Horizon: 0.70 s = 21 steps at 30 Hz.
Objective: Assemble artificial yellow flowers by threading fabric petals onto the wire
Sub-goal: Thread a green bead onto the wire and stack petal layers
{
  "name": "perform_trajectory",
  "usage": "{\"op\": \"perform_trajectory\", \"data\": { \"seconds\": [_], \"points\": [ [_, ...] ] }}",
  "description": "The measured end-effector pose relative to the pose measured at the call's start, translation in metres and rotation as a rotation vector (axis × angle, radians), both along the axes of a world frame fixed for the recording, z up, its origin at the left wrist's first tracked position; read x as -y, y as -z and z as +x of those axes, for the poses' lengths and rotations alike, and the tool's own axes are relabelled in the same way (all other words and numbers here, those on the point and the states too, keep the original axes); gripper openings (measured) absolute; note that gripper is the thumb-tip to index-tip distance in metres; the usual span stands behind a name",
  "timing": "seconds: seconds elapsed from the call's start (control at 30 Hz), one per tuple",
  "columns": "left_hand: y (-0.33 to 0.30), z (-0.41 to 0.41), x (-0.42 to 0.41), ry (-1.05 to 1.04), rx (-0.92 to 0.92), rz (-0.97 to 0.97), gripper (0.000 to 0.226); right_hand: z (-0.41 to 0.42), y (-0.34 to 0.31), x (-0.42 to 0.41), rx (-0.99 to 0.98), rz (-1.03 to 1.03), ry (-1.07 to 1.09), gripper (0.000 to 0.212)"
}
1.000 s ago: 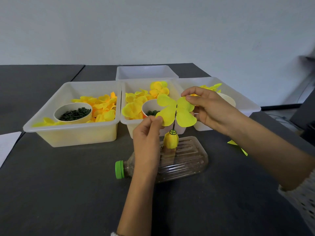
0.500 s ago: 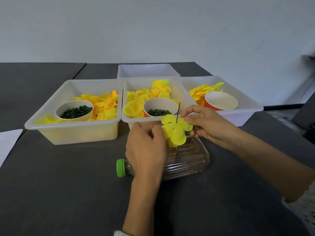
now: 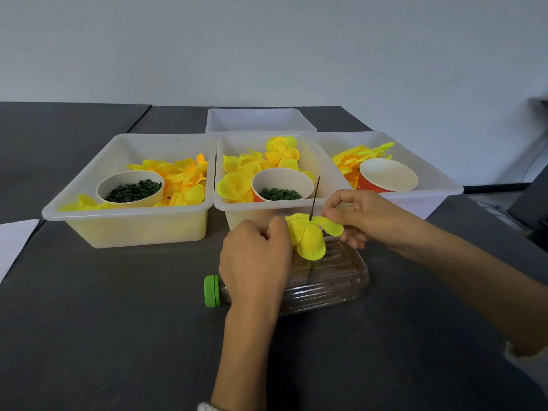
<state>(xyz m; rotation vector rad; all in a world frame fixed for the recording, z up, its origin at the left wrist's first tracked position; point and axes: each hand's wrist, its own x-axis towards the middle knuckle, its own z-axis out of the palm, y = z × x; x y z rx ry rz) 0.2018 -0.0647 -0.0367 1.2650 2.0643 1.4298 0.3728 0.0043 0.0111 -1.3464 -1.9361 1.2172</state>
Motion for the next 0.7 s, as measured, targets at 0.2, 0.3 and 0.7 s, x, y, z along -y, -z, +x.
{"op": "perform_trajectory", "data": {
  "seconds": [0.2, 0.3, 0.7],
  "points": [
    [-0.003, 0.003, 0.000, -0.008, 0.055, -0.005, 0.053, -0.012, -0.038, -0.048, 0.165, 0.259, 0.158, 0.035],
    [-0.002, 0.004, -0.001, -0.015, 0.044, -0.011, 0.048, -0.026, -0.045, -0.084, 0.277, 0.414, 0.159, 0.023],
    [0.001, 0.002, -0.001, -0.018, 0.020, -0.053, 0.036, -0.056, 0.008, -0.167, 0.979, 0.637, 0.080, 0.015]
  ]
}}
